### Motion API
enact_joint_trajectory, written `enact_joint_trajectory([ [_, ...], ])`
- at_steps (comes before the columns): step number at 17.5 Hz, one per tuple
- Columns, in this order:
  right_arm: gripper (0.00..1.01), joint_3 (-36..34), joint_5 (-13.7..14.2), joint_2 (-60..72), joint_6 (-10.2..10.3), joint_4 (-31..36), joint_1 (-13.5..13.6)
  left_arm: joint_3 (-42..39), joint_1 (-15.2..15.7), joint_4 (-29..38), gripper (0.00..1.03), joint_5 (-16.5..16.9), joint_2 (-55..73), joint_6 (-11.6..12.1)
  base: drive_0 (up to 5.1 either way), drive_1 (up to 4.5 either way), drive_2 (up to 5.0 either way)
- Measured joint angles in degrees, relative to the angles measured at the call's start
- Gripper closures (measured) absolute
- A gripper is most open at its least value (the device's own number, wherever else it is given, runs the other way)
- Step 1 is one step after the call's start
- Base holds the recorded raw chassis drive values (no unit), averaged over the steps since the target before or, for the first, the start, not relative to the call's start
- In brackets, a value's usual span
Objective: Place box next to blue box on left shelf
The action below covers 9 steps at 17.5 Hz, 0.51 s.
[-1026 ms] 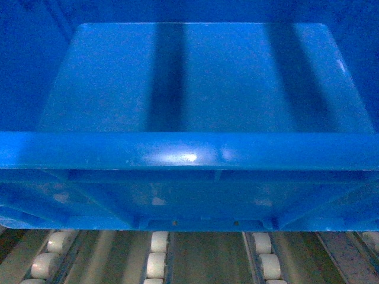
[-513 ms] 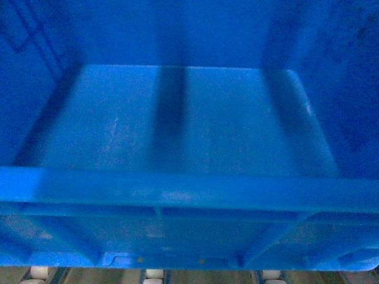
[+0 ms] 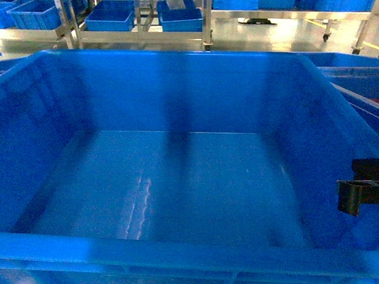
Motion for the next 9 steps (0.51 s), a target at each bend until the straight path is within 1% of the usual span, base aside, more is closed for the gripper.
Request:
enact_joint_trajectory([
  [2,0.93,0.26,-0.87,0.39,-0.02,-0.59,-0.28,0.00,-0.33,0.00,0.92,-0.66,0.85,-0.11,0.0,0.00,0.0],
  [5,0.93,0.92,-1.07,0.92,-0.04,-1.99,-0.17,0.55,-0.13,-1.11,0.92,-0.79,3.06,-0.26,0.0,0.00,0.0],
  [7,0.93,1.70,-1.09,1.16,0.46,-3.78,0.61,0.55,1.29,0.07,0.92,-0.20,4.52,0.35,0.0,0.00,0.0],
  [9,0.93,2.16,-0.61,1.33,0.76,-4.61,1.70,0.59,3.19,-0.28,0.92,1.03,4.57,0.81,0.0,0.00,0.0],
])
